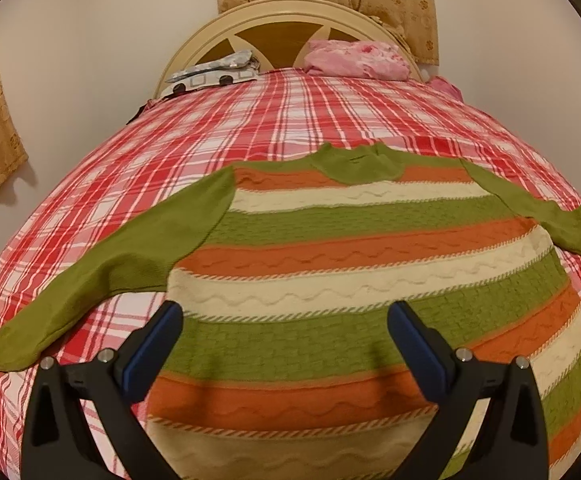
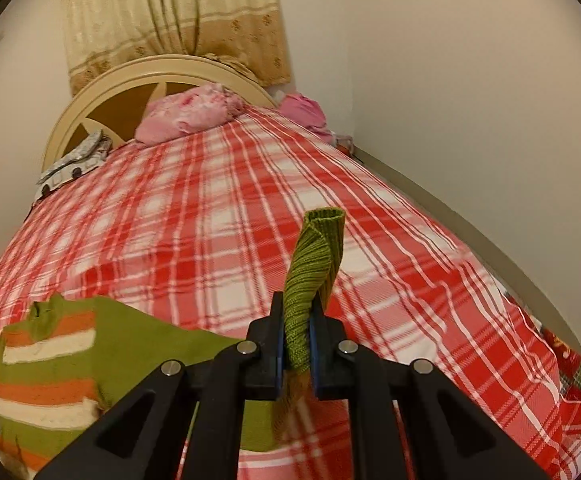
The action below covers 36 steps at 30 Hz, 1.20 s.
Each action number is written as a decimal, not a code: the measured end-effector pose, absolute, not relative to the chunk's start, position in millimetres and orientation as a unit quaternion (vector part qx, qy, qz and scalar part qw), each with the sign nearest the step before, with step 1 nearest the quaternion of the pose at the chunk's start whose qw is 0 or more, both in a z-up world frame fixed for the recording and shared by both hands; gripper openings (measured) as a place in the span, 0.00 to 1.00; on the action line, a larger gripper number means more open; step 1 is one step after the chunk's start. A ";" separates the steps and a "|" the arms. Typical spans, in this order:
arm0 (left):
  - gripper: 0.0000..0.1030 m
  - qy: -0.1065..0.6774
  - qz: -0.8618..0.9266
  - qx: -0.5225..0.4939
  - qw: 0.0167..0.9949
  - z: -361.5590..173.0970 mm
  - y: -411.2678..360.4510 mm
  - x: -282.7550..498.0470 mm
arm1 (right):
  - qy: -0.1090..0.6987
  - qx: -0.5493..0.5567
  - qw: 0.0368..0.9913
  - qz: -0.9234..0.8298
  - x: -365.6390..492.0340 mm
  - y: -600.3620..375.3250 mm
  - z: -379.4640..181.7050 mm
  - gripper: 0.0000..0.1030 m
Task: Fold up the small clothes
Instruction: 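Grasp the green sleeve cuff with the right gripper and lift it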
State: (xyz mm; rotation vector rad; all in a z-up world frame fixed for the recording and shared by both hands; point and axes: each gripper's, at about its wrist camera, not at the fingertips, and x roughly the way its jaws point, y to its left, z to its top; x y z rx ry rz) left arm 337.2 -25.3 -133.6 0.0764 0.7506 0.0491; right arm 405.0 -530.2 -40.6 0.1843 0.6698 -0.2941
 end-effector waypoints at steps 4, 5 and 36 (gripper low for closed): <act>1.00 0.366 0.031 0.032 0.930 -133.9 -12.8 333.9 | 0.321 0.076 0.936 -0.127 414.4 -502.3 -28.5 0.09; 1.00 0.366 0.032 0.029 0.929 -134.2 -9.6 333.3 | 0.320 0.073 0.937 -0.123 417.1 -496.0 -25.9 0.09; 1.00 0.368 0.050 -0.043 0.928 -146.3 73.0 326.3 | 0.299 -0.034 0.953 0.019 491.7 -264.1 15.8 0.09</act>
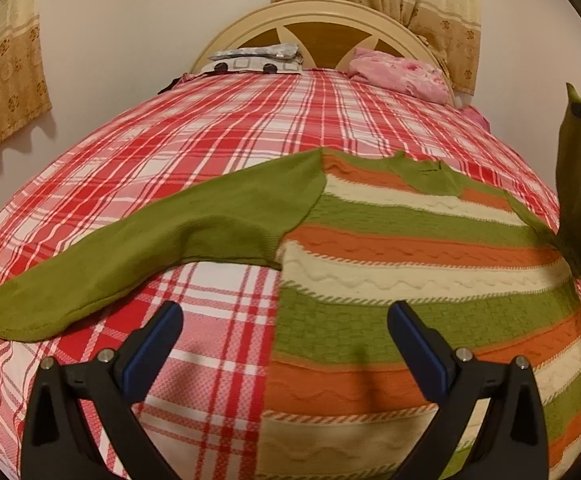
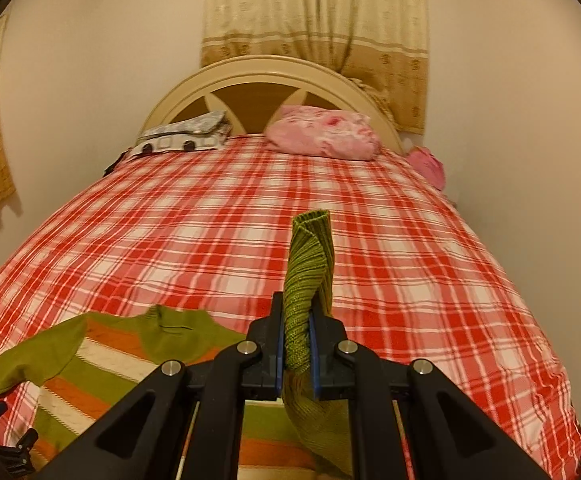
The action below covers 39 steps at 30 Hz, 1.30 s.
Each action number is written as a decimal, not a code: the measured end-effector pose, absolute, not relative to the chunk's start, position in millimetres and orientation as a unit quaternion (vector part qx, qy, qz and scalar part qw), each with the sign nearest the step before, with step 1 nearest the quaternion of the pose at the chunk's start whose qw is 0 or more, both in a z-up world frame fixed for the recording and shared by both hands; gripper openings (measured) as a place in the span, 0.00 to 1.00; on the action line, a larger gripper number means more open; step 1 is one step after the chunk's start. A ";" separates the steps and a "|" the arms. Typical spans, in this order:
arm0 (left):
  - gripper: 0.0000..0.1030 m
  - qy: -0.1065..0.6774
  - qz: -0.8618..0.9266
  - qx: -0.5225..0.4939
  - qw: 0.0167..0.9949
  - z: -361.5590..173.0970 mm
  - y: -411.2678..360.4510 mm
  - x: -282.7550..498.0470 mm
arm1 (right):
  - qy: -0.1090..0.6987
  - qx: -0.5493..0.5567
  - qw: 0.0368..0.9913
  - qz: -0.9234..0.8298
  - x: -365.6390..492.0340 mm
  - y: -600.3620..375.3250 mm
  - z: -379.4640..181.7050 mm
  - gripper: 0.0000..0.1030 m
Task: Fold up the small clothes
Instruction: 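Grasp the green sleeve cuff with the right gripper and lift it, then carry the held sleeve across the sweater body with the right gripper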
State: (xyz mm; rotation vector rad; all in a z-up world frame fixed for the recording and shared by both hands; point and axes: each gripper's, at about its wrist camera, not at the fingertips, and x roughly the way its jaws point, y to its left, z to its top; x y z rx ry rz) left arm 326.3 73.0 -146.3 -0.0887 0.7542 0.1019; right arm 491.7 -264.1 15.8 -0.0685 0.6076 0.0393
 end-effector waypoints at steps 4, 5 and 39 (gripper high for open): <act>1.00 0.371 0.052 -0.052 0.926 -150.1 82.3 325.6 | 0.303 -0.044 0.951 0.043 500.4 -228.2 8.7 0.09; 1.00 0.371 0.053 -0.053 0.926 -151.0 84.3 324.9 | 0.304 -0.047 0.950 0.049 501.7 -219.3 6.6 0.09; 1.00 0.389 0.076 -0.077 0.915 -170.1 120.8 316.3 | 0.389 -0.092 0.898 0.186 479.3 -24.5 -147.6 0.09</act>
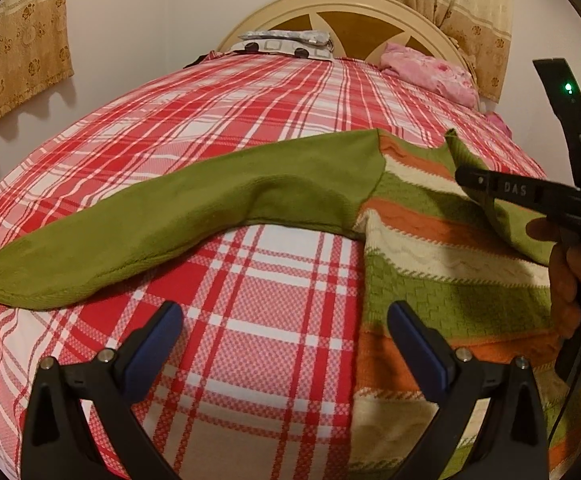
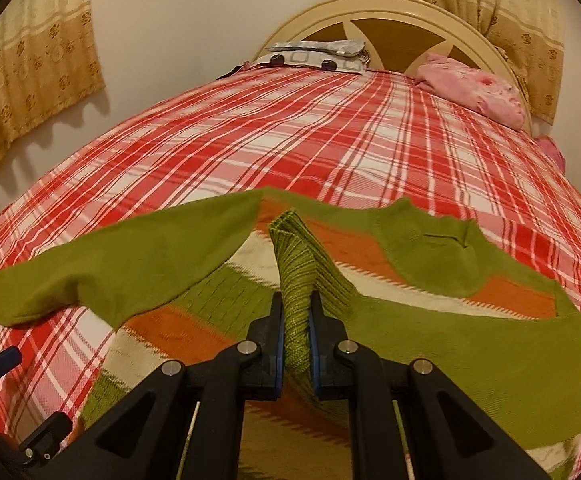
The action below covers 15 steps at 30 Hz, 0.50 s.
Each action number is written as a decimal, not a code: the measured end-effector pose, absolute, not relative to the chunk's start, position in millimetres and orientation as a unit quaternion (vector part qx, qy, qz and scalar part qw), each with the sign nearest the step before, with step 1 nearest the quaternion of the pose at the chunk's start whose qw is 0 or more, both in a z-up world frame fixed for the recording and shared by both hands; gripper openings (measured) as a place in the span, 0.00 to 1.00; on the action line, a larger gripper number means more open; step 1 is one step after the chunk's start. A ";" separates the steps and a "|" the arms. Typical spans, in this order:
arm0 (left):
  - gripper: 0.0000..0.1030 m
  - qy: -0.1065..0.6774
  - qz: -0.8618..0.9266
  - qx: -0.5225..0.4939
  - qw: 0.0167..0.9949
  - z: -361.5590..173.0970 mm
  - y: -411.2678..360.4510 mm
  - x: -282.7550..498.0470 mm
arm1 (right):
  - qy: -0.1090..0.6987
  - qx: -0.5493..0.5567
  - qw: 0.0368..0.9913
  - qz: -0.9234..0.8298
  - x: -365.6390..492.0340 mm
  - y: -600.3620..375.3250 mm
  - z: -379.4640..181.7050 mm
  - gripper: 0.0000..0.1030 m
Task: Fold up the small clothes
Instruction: 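Carry the held sleeve across the sweater body with the right gripper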
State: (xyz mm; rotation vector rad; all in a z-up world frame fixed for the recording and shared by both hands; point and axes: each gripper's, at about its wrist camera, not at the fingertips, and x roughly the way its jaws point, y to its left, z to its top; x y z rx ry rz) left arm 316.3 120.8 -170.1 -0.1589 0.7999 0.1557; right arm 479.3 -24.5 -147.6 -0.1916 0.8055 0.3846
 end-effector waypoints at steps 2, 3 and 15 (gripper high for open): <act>1.00 0.389 0.076 -0.077 0.915 -170.4 120.8 316.4 | 0.393 -0.097 0.895 0.189 477.5 -19.7 -151.4 0.09; 1.00 0.390 0.076 -0.076 0.915 -170.9 120.5 316.4 | 0.397 -0.102 0.892 0.191 475.9 -16.0 -155.4 0.09; 1.00 0.388 0.080 -0.064 0.916 -163.2 119.5 314.4 | 0.453 -0.074 0.853 0.249 471.3 -13.3 -179.0 0.44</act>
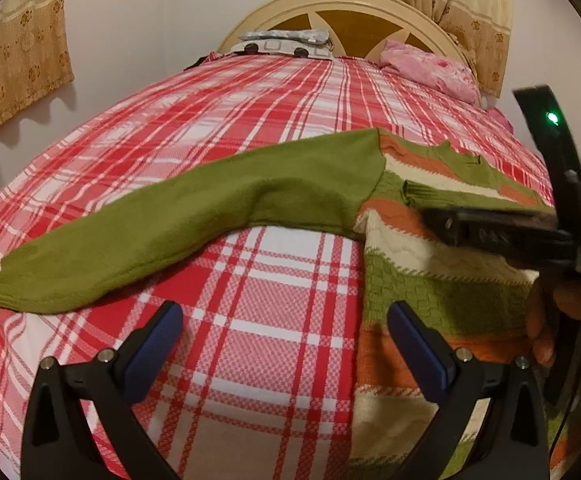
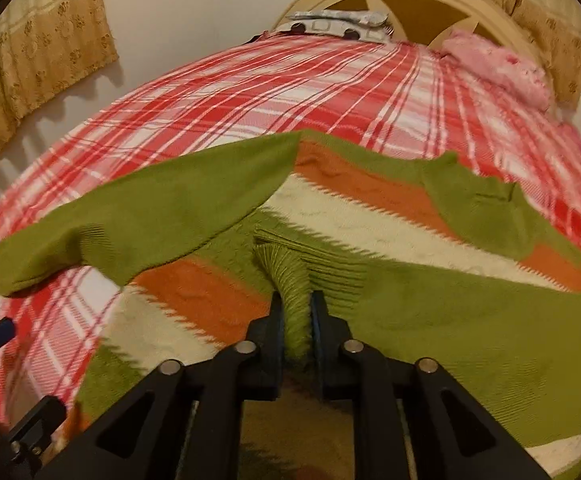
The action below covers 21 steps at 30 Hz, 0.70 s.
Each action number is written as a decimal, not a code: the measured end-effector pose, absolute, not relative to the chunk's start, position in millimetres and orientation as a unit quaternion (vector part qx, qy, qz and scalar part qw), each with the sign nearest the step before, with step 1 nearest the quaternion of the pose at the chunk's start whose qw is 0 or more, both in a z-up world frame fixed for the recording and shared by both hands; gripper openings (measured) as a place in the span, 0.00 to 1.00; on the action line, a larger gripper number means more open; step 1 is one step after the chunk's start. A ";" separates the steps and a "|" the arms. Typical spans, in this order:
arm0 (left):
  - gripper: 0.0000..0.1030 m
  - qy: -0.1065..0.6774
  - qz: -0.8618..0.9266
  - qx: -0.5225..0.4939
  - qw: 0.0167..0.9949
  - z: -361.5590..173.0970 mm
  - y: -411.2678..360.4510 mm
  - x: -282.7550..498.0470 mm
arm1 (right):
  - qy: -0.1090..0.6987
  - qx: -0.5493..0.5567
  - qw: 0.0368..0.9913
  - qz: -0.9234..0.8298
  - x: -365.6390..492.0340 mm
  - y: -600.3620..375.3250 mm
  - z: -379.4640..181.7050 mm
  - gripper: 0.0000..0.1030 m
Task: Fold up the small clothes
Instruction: 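Carry the held sleeve across the sweater body with the right gripper, then release the sleeve onto the sweater body and withdraw the right gripper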
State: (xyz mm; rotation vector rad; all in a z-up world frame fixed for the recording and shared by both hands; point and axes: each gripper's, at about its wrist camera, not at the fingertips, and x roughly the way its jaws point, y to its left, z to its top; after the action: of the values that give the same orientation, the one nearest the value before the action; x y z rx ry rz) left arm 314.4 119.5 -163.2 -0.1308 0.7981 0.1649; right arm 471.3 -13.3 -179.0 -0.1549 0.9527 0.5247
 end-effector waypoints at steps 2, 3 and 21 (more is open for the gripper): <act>1.00 0.382 0.079 -0.057 0.919 -156.2 119.0 314.6 | 0.452 -0.061 0.847 0.273 463.0 -20.8 -173.8 0.69; 1.00 0.379 0.079 -0.052 0.921 -153.1 118.1 315.1 | 0.446 -0.068 0.850 0.270 456.4 -27.4 -169.6 0.69; 1.00 0.392 0.063 0.049 0.916 -158.7 32.6 429.8 | 0.427 -0.015 0.904 -0.016 474.0 -260.9 -149.8 0.69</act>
State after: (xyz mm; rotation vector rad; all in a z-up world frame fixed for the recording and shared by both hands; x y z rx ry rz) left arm 429.8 32.6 -158.7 0.1015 0.8066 0.1290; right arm 474.0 -260.9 -149.8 -0.0312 0.8817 -0.0326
